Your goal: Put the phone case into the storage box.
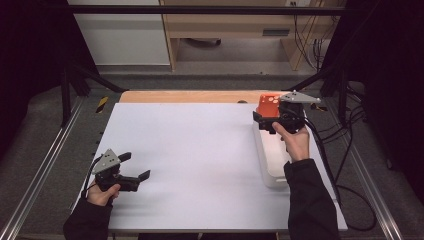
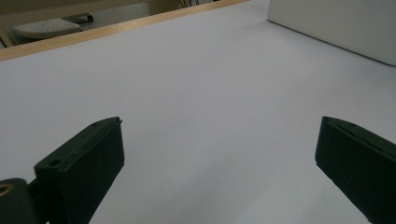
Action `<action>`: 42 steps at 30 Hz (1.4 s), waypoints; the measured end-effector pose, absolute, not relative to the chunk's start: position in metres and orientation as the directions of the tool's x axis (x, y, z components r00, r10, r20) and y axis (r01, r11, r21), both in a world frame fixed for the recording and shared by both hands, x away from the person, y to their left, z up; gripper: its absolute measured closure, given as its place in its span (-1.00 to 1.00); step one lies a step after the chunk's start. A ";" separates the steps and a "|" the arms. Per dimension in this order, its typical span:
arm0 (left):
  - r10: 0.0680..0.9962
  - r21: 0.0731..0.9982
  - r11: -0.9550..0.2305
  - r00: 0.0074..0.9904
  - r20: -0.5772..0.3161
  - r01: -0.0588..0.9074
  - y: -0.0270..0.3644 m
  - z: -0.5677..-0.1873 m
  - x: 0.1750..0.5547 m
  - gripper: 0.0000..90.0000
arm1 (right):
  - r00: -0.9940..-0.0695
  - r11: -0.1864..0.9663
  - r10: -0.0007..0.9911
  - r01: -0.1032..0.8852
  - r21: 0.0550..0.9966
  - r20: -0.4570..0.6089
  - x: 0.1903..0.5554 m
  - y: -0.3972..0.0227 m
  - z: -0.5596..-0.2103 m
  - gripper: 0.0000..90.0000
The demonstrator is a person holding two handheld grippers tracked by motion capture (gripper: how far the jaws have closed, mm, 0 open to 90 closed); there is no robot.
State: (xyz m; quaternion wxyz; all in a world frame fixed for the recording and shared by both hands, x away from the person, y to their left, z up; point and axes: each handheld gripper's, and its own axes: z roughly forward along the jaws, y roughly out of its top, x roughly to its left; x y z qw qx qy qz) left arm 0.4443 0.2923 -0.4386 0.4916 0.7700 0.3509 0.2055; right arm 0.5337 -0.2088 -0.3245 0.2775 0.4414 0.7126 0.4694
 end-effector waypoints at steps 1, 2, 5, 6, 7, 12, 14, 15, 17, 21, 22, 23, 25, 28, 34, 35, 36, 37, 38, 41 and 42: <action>0.742 0.901 -0.271 0.670 -0.028 0.338 0.292 -0.439 0.444 -0.98 | -0.466 0.173 0.884 0.361 0.916 0.017 0.530 -0.209 -0.324 -0.99; 0.742 0.901 -0.270 0.670 -0.029 0.338 0.292 -0.439 0.444 -0.98 | -0.472 0.171 0.882 0.358 0.918 0.020 0.527 -0.209 -0.324 -0.99; 0.742 0.901 -0.270 0.670 -0.029 0.338 0.292 -0.438 0.444 -0.98 | -0.498 0.171 0.867 0.349 0.921 0.028 0.517 -0.208 -0.326 -0.99; 0.742 0.901 -0.270 0.670 -0.029 0.338 0.292 -0.438 0.444 -0.98 | -0.504 0.175 0.863 0.345 0.922 0.025 0.514 -0.208 -0.326 -0.99; 0.741 0.902 -0.271 0.671 -0.029 0.338 0.292 -0.438 0.444 -0.98 | -0.509 0.178 0.860 0.341 0.923 0.022 0.511 -0.208 -0.327 -0.99; 0.741 0.902 -0.270 0.671 -0.029 0.337 0.292 -0.438 0.444 -0.98 | -0.541 0.180 0.841 0.324 0.929 0.026 0.497 -0.208 -0.333 -0.99; 0.741 0.902 -0.269 0.671 -0.029 0.336 0.292 -0.438 0.444 -0.98 | -0.550 0.181 0.835 0.327 0.928 0.030 0.492 -0.209 -0.337 -0.99; 0.740 0.903 -0.269 0.672 -0.028 0.335 0.292 -0.438 0.443 -0.98 | -0.556 0.182 0.830 0.327 0.928 0.033 0.490 -0.209 -0.339 -0.99; 0.740 0.903 -0.269 0.672 -0.028 0.334 0.292 -0.438 0.443 -0.98 | -0.574 0.182 0.818 0.321 0.929 0.037 0.485 -0.211 -0.343 -0.99; 0.740 0.903 -0.269 0.673 -0.028 0.334 0.292 -0.438 0.443 -0.98 | -0.605 0.169 0.795 0.303 0.938 0.053 0.473 -0.217 -0.352 -0.99; 0.739 0.904 -0.269 0.673 -0.029 0.334 0.292 -0.438 0.443 -0.98 | -0.615 0.166 0.787 0.298 0.940 0.056 0.471 -0.219 -0.355 -0.99; 0.739 0.904 -0.268 0.673 -0.029 0.333 0.292 -0.438 0.443 -0.98 | -0.622 0.165 0.781 0.299 0.940 0.061 0.469 -0.221 -0.358 -0.99; 0.739 0.905 -0.266 0.674 -0.030 0.332 0.292 -0.438 0.443 -0.98 | -0.630 0.161 0.774 0.292 0.943 0.063 0.464 -0.226 -0.364 -0.99; 0.737 0.907 -0.264 0.675 -0.030 0.329 0.292 -0.437 0.442 -0.98 | -0.635 0.163 0.770 0.293 0.942 0.064 0.458 -0.233 -0.374 -0.99; 0.735 0.908 -0.263 0.677 -0.029 0.325 0.291 -0.437 0.442 -0.98 | -0.634 0.141 0.770 0.267 0.953 0.064 0.446 -0.250 -0.387 -0.98; 0.735 0.909 -0.263 0.677 -0.029 0.324 0.291 -0.437 0.442 -0.98 | -0.629 0.139 0.775 0.259 0.956 0.058 0.444 -0.252 -0.390 -0.98; 0.735 0.909 -0.263 0.678 -0.029 0.324 0.291 -0.437 0.442 -0.98 | -0.626 0.144 0.778 0.252 0.957 0.047 0.443 -0.255 -0.393 -0.98; 0.735 0.909 -0.263 0.678 -0.028 0.323 0.291 -0.437 0.442 -0.98 | -0.626 0.149 0.778 0.259 0.954 0.048 0.441 -0.258 -0.396 -0.98; 0.734 0.909 -0.264 0.679 -0.028 0.323 0.291 -0.437 0.441 -0.98 | -0.630 0.156 0.775 0.263 0.952 0.047 0.441 -0.260 -0.399 -0.98; 0.733 0.910 -0.263 0.679 -0.027 0.320 0.291 -0.436 0.441 -0.98 | -0.644 0.193 0.765 0.258 0.947 0.020 0.436 -0.265 -0.406 -0.97; 0.733 0.911 -0.263 0.679 -0.026 0.318 0.291 -0.436 0.440 -0.98 | -0.651 0.206 0.759 0.256 0.944 0.011 0.435 -0.266 -0.408 -0.97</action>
